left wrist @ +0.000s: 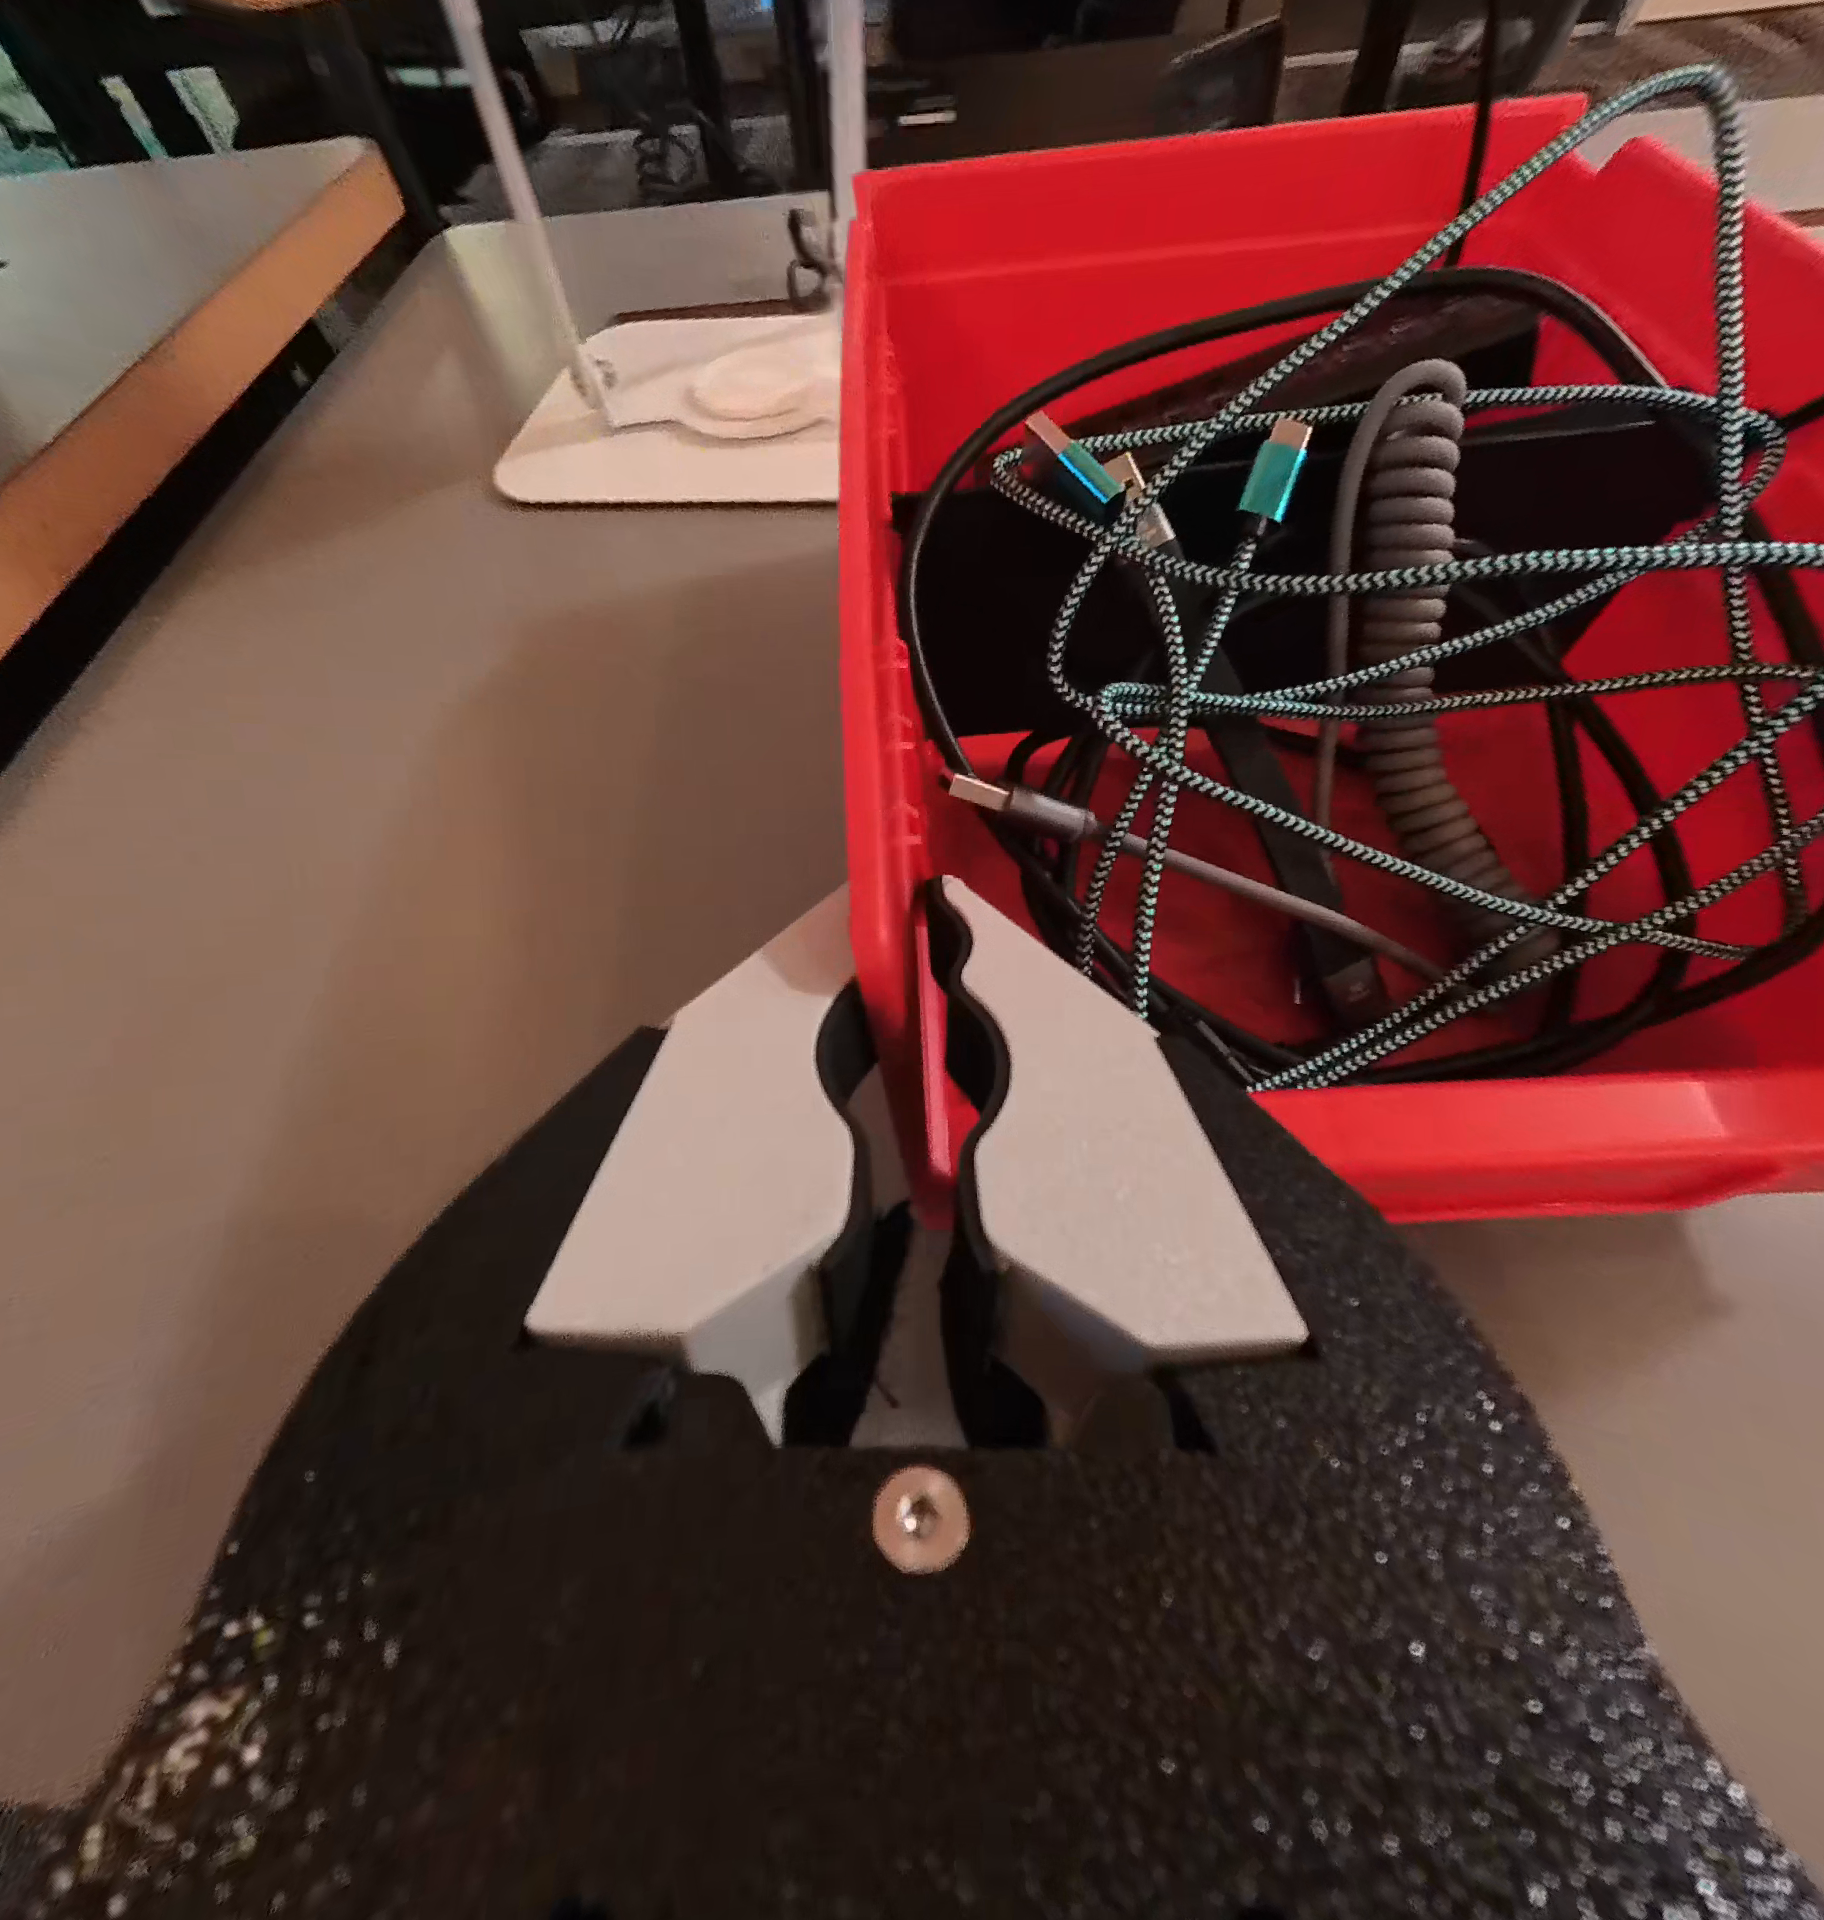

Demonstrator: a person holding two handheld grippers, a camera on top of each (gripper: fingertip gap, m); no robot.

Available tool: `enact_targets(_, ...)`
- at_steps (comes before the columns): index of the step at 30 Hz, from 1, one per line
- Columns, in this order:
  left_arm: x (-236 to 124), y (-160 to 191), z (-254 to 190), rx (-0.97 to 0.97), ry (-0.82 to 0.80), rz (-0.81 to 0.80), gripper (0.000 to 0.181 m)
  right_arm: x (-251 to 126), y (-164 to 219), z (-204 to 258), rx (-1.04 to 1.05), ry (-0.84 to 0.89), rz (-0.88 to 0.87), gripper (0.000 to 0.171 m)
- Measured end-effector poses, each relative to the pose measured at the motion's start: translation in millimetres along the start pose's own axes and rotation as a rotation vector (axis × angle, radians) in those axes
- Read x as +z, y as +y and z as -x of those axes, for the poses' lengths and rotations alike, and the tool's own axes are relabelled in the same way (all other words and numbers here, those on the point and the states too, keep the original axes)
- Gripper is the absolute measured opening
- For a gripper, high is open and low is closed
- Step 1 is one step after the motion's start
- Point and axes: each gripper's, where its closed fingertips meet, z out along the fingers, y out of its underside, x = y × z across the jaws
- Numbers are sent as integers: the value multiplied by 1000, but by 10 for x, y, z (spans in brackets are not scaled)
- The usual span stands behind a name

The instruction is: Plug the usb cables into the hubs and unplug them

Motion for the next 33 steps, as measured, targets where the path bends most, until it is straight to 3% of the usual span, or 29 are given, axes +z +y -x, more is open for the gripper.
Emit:
enact_targets(5,-52,45,219,-19,-31,3,4,-19,-33,-164,-11,103,-2,21)
enact_targets(12,-85,2,409,-58,-29,-44,11,-280,-75,-300,-11,311,42,47)
enact_targets(14,-246,-171,505,-38,-112,-127,22,-431,-252,-270,-44,389,-7,51)
enact_targets(18,-462,-538,336,-3,-193,-188,18,-635,-778,-116,-83,542,-145,51)
enact_targets(25,-532,-1167,-663,131,-10,-273,37,-147,-1569,913,-246,341,-288,51)
enact_targets(33,-479,-1319,-1140,158,82,-280,39,756,-1732,2301,-504,44,-229,51)
